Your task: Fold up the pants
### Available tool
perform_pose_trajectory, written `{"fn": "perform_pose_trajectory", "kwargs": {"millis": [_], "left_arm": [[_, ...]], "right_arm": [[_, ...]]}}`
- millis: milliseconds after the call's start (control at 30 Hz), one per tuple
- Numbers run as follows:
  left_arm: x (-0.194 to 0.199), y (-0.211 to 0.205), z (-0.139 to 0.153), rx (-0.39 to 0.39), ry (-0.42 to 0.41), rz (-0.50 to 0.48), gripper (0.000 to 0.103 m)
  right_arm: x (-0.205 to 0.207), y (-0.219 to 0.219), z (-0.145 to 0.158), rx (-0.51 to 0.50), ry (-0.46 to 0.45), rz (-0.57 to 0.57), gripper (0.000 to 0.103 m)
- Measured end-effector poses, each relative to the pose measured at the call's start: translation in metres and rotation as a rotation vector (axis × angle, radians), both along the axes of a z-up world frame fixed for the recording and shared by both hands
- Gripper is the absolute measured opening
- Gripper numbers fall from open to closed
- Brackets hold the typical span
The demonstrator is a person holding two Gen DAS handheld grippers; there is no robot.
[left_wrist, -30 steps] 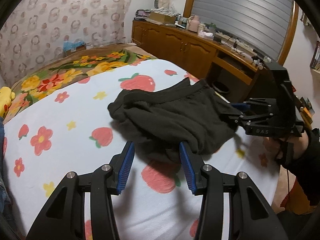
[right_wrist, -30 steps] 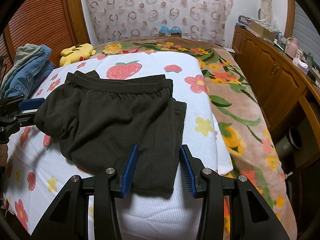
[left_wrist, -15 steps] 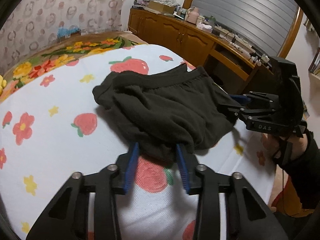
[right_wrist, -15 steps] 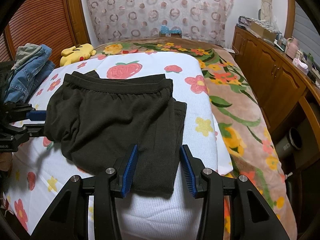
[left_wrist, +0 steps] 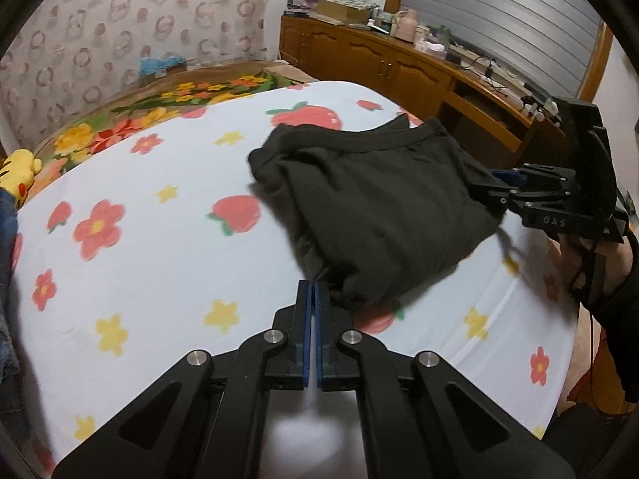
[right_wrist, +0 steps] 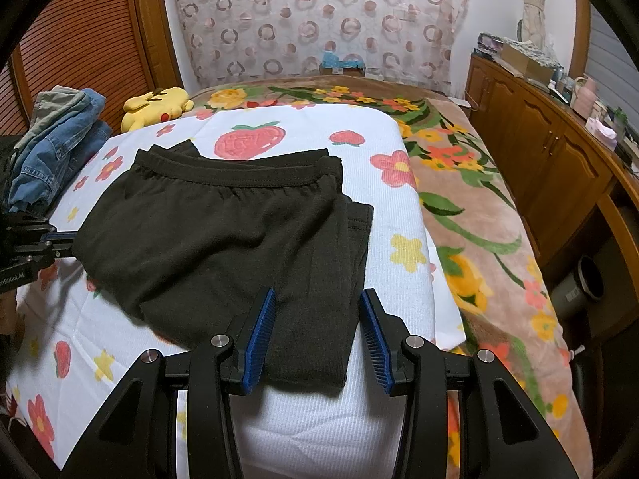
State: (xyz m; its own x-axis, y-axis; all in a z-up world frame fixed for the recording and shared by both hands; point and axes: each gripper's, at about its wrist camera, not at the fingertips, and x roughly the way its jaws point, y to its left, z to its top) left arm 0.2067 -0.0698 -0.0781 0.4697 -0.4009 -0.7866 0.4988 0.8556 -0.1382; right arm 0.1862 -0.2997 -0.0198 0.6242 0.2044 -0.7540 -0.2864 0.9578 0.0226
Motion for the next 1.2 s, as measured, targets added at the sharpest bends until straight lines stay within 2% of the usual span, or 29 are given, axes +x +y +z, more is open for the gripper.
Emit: {"fn": "perform_pose_trajectory", "kwargs": {"millis": [400,467,600,667,700,733,1200], "left_arm": [[-0.001,0.012,0.009,-0.013,-0.012,0.028,0.003],[0.003,0.014,0.013,-0.011,-0.023,0.041,0.013],[0.012,0.012,0.019,-0.023,-0.041,0.057,0.048],[0.018,0.007,0.021,-0.029,-0.045,0.056,0.054],[0.021,0.004,0.022,-0.027,-0.049,0.057,0.068],[0.023,0.001,0.022,-0.026,-0.057,0.055,0.077],[0.068,-0.025,0.010,0.007,-0.023,0.062,0.078]], "right_arm": [[0.000,0.000,0.000,0.005,0.004,0.003,0.045],[0.000,0.000,0.002,0.009,0.001,0.010,0.045],[-0.001,0.000,0.010,0.016,-0.027,0.022,0.045],[0.000,-0.002,0.014,0.020,-0.038,0.023,0.045],[0.001,-0.003,0.016,0.023,-0.042,0.024,0.045],[0.002,-0.004,0.017,0.024,-0.047,0.026,0.045],[0.035,-0.013,0.006,0.058,-0.005,0.028,0.045]]}}
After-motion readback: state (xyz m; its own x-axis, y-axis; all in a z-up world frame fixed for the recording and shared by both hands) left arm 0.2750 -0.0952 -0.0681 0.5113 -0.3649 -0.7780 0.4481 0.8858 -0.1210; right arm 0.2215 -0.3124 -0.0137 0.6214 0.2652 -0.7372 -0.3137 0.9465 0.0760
